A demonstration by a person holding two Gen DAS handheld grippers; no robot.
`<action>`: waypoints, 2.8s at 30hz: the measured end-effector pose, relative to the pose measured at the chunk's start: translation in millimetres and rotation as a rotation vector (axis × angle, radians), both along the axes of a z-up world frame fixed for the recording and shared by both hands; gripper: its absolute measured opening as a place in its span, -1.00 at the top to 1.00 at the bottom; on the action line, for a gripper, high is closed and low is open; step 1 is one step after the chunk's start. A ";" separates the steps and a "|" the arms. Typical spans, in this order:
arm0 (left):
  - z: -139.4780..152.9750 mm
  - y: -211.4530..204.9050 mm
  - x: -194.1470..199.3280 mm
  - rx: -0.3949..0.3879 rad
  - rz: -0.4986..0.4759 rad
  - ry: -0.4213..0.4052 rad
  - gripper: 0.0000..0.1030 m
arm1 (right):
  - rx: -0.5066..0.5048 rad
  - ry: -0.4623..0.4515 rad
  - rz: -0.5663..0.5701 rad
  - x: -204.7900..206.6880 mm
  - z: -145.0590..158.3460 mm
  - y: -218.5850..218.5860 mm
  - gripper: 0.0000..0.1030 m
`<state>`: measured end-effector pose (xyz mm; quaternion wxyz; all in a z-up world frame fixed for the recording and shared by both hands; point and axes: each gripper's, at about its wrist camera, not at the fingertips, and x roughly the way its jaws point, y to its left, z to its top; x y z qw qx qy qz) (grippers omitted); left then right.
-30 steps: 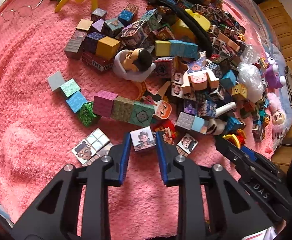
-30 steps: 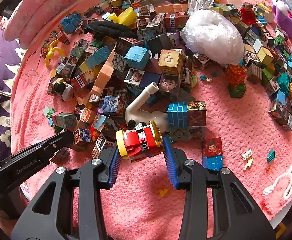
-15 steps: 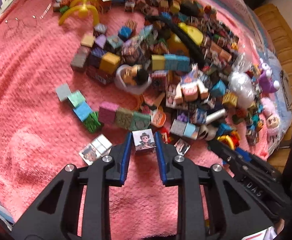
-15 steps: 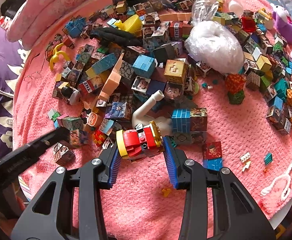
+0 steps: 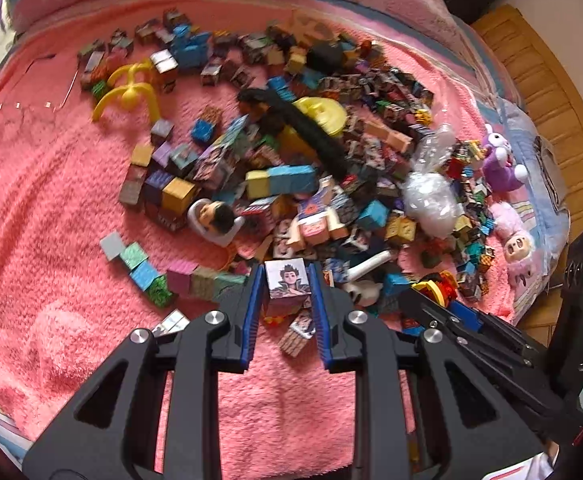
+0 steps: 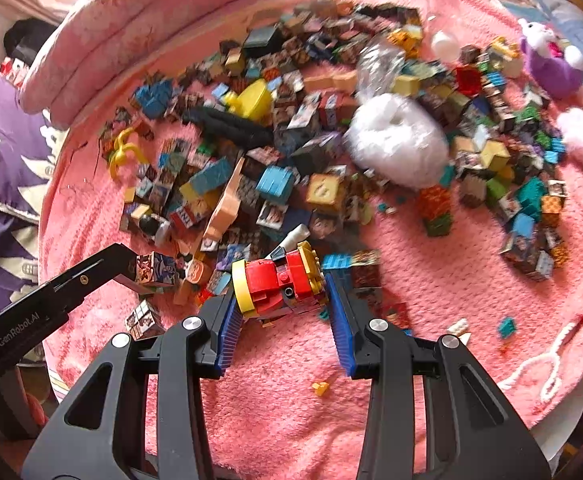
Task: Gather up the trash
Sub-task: 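Carry the picture cube and Lego piece in both grippers over the white bin, then open both grippers to drop the cube and Lego piece into the bin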
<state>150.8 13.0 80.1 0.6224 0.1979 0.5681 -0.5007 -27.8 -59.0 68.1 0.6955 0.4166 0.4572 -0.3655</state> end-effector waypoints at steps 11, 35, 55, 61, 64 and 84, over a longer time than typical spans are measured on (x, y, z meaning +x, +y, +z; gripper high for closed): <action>40.4 -34.0 -67.7 -0.073 -0.180 -0.035 0.56 | -0.071 -0.038 -0.168 -71.9 47.0 -6.2 0.25; 90.9 -61.3 -388.4 -0.189 -0.919 0.042 0.56 | -0.171 0.008 -0.825 -368.8 103.6 74.9 0.25; 10.5 22.9 -558.0 0.011 -1.384 0.010 0.56 | 0.060 0.030 -1.238 -496.9 22.0 211.5 0.25; -1.4 26.4 -570.1 0.036 -1.414 -0.005 0.55 | 0.090 0.035 -1.249 -503.6 9.0 213.3 0.22; -4.4 22.5 -570.4 0.047 -1.396 -0.005 0.55 | 0.108 0.023 -1.269 -508.8 3.7 214.5 0.22; 31.9 -62.7 -459.2 -0.009 -0.980 -0.026 0.54 | 0.005 0.016 -0.955 -448.5 38.4 99.6 0.21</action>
